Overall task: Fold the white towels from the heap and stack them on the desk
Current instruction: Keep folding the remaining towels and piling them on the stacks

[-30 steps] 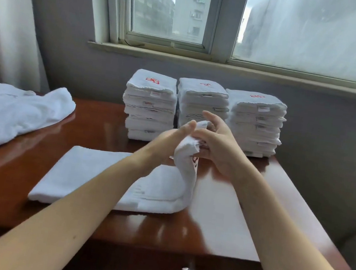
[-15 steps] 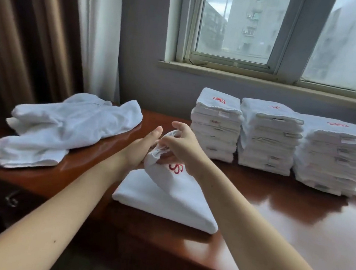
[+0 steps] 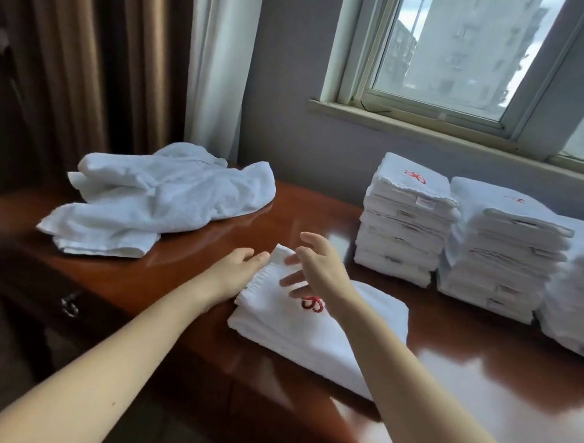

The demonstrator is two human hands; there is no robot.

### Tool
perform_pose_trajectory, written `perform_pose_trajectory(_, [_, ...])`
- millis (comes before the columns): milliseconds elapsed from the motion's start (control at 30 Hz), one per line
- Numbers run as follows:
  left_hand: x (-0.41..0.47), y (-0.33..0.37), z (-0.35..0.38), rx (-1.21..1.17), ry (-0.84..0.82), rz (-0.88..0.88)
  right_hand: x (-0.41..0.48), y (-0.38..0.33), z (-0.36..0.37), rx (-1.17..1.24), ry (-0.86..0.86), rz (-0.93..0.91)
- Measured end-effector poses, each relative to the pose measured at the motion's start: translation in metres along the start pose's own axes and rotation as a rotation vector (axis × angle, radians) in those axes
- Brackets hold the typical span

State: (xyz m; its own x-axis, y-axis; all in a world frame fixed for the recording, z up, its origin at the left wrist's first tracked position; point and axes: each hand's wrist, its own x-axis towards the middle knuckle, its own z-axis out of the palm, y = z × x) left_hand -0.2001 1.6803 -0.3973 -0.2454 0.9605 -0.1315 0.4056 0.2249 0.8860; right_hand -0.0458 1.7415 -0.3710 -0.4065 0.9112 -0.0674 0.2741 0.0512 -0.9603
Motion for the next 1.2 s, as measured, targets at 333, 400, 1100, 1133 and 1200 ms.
perform_pose_trajectory(333, [0.022,0.028,0.054,0.643,0.039,0.549,-0.041,0.039,-0.051,-0.92,0.131,-0.094])
perform_pose_trajectory(400, [0.025,0.023,0.065,0.856,-0.042,0.499,-0.046,0.053,-0.051,-1.019,0.084,-0.029])
perform_pose_trajectory(1100, [0.019,-0.004,0.071,0.812,0.166,0.121,-0.042,0.081,-0.071,-0.787,0.317,-0.571])
perform_pose_trajectory(1133, [0.019,-0.003,0.072,0.823,0.168,0.111,-0.047,0.083,-0.069,-0.801,0.285,-0.62])
perform_pose_trajectory(1200, [0.017,-0.001,0.073,0.85,0.167,0.089,-0.057,0.091,-0.064,-0.853,0.172,-0.672])
